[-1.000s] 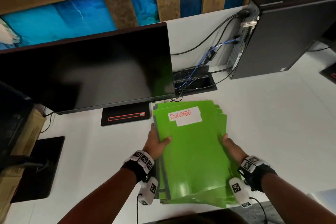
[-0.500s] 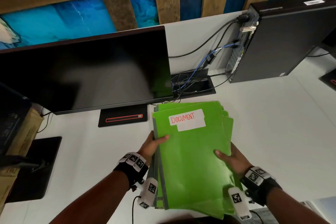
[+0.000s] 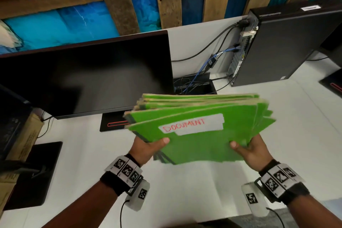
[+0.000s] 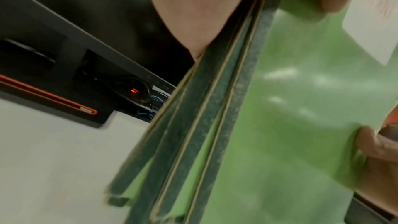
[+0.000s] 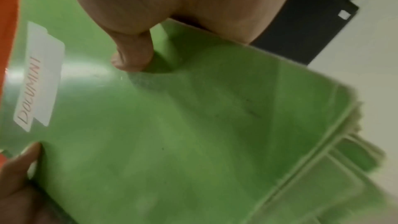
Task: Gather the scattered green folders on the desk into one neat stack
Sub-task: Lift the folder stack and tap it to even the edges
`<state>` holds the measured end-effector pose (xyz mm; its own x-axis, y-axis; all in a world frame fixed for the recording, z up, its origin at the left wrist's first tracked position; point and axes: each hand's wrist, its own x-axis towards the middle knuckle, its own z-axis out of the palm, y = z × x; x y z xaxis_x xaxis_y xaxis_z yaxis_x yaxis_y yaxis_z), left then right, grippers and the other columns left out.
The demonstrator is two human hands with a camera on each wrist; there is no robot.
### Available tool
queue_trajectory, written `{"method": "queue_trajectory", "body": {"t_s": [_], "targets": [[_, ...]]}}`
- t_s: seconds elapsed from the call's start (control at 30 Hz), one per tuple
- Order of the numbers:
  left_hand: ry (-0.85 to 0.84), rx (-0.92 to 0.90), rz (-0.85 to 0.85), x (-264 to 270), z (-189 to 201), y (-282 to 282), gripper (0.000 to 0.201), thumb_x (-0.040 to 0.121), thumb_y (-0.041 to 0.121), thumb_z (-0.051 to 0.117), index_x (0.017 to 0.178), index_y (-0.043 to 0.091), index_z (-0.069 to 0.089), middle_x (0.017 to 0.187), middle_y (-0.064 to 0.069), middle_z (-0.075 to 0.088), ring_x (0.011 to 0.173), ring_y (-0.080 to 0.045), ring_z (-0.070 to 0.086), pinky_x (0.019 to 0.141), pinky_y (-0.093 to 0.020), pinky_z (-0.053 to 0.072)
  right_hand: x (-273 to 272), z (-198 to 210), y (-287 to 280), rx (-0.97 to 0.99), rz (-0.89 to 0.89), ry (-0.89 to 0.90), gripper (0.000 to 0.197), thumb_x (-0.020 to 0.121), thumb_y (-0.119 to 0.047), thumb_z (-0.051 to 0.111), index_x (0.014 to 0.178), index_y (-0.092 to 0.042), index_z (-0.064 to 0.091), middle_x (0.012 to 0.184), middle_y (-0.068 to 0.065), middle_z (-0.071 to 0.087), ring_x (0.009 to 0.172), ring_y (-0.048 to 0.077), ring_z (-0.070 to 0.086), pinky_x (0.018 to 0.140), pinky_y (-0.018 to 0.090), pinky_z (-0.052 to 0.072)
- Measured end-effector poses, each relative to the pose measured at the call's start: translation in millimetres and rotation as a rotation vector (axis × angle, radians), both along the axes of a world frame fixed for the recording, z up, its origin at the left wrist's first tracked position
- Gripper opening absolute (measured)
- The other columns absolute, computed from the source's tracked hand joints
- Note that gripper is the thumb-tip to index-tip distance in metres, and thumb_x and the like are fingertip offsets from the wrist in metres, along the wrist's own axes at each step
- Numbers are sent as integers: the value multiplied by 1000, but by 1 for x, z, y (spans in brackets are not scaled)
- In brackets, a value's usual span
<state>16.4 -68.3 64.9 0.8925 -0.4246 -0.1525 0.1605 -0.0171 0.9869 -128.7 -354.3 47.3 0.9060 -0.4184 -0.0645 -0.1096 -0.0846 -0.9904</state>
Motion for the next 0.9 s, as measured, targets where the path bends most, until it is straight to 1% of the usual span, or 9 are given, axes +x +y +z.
{"method": "queue_trajectory", "body": {"t_s": [0.13,0.23,0.27,0.33,0.37,0.43,0.5,0.63,0.9], "targets": [[-8,99,-73,-5,3,18,68,29,71,83,88,38,74,82,32,70,83,12,65,72,-9,50,5,5,10,-119,113,53,47,61,-78,60,104,-60,53,106,-35,62,102,-14,56,89,8,42],[13,160,-242,-9,6,28,61,44,59,85,100,39,72,88,25,73,87,9,66,71,-10,51,1,-2,9,-197,180,115,57,56,-83,60,95,-42,63,101,-26,64,101,-7,56,91,25,44],[-16,137,-261,-9,5,29,79,50,46,88,121,24,63,101,14,74,97,4,66,75,-13,53,0,2,10,-188,183,121,61,51,-85,61,88,-37,65,95,-28,65,94,-9,58,84,20,44],[-183,33,-192,-5,9,26,126,56,30,91,150,5,12,136,-12,52,124,-14,55,94,-28,51,-2,11,11,-152,151,73,78,40,-89,61,79,-21,63,73,-30,66,72,-13,60,67,8,41],[-302,-26,-162,-5,14,23,132,59,28,89,152,15,-4,146,-20,35,134,-24,42,104,-37,45,-1,15,13,-120,119,32,94,37,-88,64,86,-8,61,68,-25,66,68,-12,60,65,6,43],[-570,-116,-170,-2,25,15,118,67,36,83,150,35,0,150,-25,13,140,-36,25,111,-51,34,4,21,14,-21,63,-114,118,45,-80,71,125,3,46,104,-11,69,94,-6,63,86,18,51],[-707,-123,-159,5,30,8,102,68,43,81,148,38,17,146,-33,7,136,-47,24,107,-61,34,9,25,19,70,55,-211,108,58,-68,74,142,-19,27,126,-11,58,117,4,56,97,21,46],[-833,-129,-94,11,31,5,86,67,43,82,139,38,36,137,-37,13,124,-63,31,96,-73,35,16,27,19,61,29,-287,86,68,-44,74,140,-45,26,125,-15,56,120,12,54,98,28,46],[-1034,-109,-115,19,31,9,38,79,36,74,105,22,49,141,-7,25,128,-57,34,101,-62,38,22,32,18,-338,-92,-477,87,81,-56,62,147,-44,7,142,24,25,130,18,35,104,31,39]]}}
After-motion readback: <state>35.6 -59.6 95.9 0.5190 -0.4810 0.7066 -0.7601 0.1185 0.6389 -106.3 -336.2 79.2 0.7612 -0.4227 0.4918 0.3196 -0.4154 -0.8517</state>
